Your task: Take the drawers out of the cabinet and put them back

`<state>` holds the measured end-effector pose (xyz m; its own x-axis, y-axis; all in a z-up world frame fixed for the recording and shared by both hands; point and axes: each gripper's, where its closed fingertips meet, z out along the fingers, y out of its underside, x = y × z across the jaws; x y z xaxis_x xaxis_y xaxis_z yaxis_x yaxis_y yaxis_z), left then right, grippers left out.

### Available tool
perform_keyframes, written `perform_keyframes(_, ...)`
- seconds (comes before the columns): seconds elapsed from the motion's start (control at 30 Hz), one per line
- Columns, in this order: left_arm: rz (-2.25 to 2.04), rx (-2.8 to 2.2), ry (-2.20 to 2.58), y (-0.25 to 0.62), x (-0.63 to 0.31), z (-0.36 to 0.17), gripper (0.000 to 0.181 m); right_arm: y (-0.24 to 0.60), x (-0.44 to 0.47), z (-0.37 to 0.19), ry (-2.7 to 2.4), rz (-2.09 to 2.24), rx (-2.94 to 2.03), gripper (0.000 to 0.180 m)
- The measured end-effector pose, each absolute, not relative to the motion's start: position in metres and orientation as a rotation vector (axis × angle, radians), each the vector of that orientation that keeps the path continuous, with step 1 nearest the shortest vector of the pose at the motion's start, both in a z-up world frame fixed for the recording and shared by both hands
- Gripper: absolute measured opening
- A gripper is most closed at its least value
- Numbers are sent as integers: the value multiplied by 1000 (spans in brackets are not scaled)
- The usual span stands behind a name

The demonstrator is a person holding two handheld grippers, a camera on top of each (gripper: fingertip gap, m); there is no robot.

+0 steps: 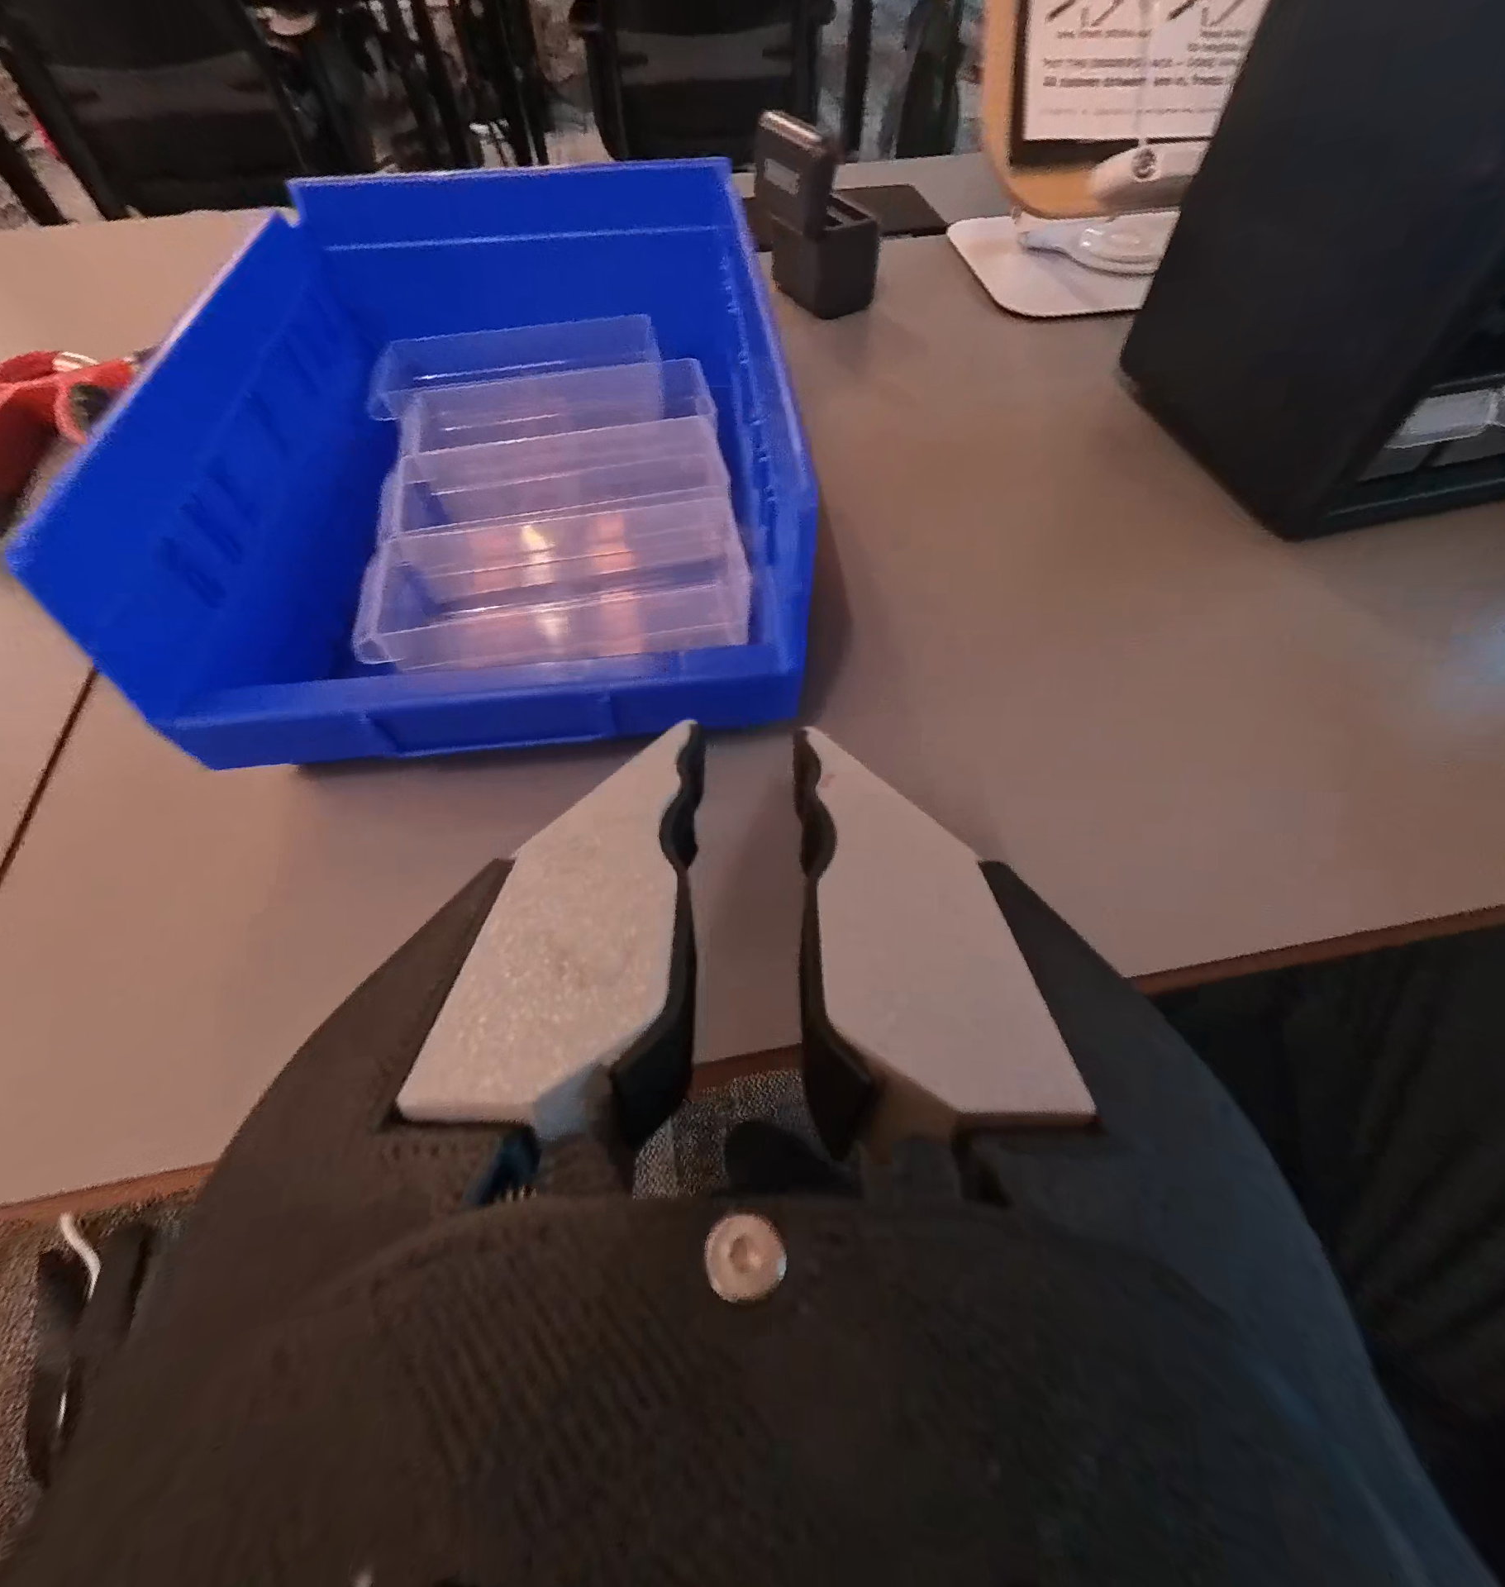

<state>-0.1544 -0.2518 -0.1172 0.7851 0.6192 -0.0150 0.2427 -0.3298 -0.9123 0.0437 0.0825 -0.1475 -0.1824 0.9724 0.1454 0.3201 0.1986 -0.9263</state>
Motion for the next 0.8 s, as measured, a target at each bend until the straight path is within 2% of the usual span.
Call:
perform_keyframes(0.17, 395, -1920, -627, -256, -161, -113, 37, 82, 44, -147, -1656, 998, -1230, 47)
perform_keyframes(0.33, 446, -2054, -368, -234, -190, -87, 41, 83, 44, -145, -1647, 1018, -1231, 45)
perform_keyframes(0.53, 301, -2517, 139, -196, -216, -130, 52, 83, 43, -146, -1650, 1035, -1243, 45)
perform_keyframes(0.6, 301, -2619, 201, -194, -231, -147, 50, 83, 43, -146, -1649, 1036, -1242, 45)
perform_keyframes(0.7, 249, -2728, 245, -191, -243, -167, 36, 82, 43, -145, -1649, 1039, -1232, 44)
perform_keyframes(0.73, 229, -2783, 250, -194, -246, -176, 30, 82, 44, -145, -1648, 1040, -1230, 44)
perform_keyframes(0.8, 232, -2888, 244, -202, -250, -193, 7, 81, 44, -144, -1649, 1042, -1226, 44)
